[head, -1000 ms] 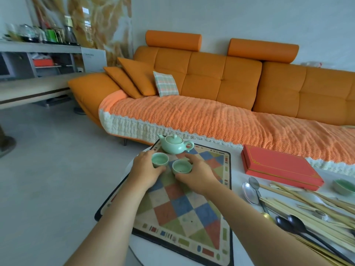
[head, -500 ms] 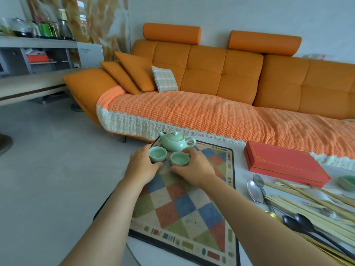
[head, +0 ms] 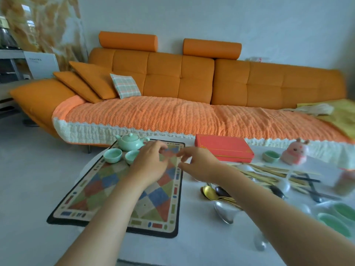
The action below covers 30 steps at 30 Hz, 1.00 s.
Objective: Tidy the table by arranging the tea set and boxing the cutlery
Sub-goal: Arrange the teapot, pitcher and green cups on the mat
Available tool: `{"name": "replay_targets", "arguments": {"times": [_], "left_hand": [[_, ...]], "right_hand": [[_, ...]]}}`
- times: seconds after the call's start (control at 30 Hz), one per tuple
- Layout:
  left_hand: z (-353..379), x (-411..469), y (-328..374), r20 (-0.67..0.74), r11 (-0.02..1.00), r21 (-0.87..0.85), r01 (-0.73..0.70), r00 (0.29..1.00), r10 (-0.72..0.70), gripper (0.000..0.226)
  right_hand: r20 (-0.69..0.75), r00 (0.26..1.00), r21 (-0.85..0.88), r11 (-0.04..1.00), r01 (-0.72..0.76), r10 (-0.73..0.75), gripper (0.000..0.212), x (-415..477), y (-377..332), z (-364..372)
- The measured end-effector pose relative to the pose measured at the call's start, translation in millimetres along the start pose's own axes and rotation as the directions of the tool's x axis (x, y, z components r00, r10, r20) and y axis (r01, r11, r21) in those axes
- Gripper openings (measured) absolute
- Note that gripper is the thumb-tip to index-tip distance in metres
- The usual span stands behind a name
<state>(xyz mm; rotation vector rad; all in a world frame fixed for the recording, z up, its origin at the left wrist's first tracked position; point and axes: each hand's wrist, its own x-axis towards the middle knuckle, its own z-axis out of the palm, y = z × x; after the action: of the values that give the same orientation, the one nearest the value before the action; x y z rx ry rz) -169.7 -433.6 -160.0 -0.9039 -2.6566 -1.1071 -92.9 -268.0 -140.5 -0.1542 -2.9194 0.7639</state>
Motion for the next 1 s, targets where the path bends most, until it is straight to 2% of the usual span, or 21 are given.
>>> {"name": "replay_targets", "arguments": {"times": [0.13, 0.27, 0.4, 0.5, 0.57, 0.7, 0.77, 0.87, 1.0], "left_hand": [[34, -14, 58, 0.14, 0.993, -0.047, -0.104, 0.984, 0.11, 0.022], [56, -26, 91, 0.311, 0.985, -0.024, -0.173, 0.935, 0.171, 0.028], [68, -39, 107, 0.438, 0.972, 0.005, -0.236, 0.874, 0.21, 0.02], [79, -55, 123, 0.507, 0.966, -0.021, -0.258, 0.83, 0.232, 0.02], [90, -65, 136, 0.516, 0.956, -0.047, -0.291, 0.812, 0.273, 0.026], [108, -79, 159, 0.57, 0.948, -0.074, -0.31, 0.767, 0.296, 0.05], [116, -84, 169, 0.589, 0.95, -0.074, -0.302, 0.756, 0.286, 0.062], [128, -88, 177, 0.585, 0.947, -0.064, -0.316, 0.757, 0.292, 0.072], [136, -91, 182, 0.561, 0.952, -0.113, -0.285, 0.772, 0.298, 0.066]], "right_hand": [[-0.006, 0.998, -0.032, 0.997, -0.07, 0.07, 0.026, -48, 42, -32], [0.091, 0.986, -0.135, 0.983, -0.127, 0.14, 0.034, -92, 76, -50], [0.241, 0.96, -0.241, 0.967, -0.081, 0.141, 0.044, -122, 86, -69], [0.312, 0.941, -0.263, 0.964, -0.046, 0.13, 0.042, -141, 91, -86], [0.309, 0.94, -0.249, 0.966, -0.07, 0.148, 0.047, -158, 97, -101], [0.32, 0.925, -0.282, 0.953, -0.115, 0.206, 0.081, -188, 115, -123], [0.33, 0.911, -0.32, 0.938, -0.137, 0.246, 0.091, -198, 126, -121], [0.314, 0.912, -0.37, 0.919, -0.138, 0.263, 0.093, -204, 140, -110], [0.246, 0.94, -0.386, 0.913, -0.13, 0.237, 0.089, -204, 146, -104]]}}
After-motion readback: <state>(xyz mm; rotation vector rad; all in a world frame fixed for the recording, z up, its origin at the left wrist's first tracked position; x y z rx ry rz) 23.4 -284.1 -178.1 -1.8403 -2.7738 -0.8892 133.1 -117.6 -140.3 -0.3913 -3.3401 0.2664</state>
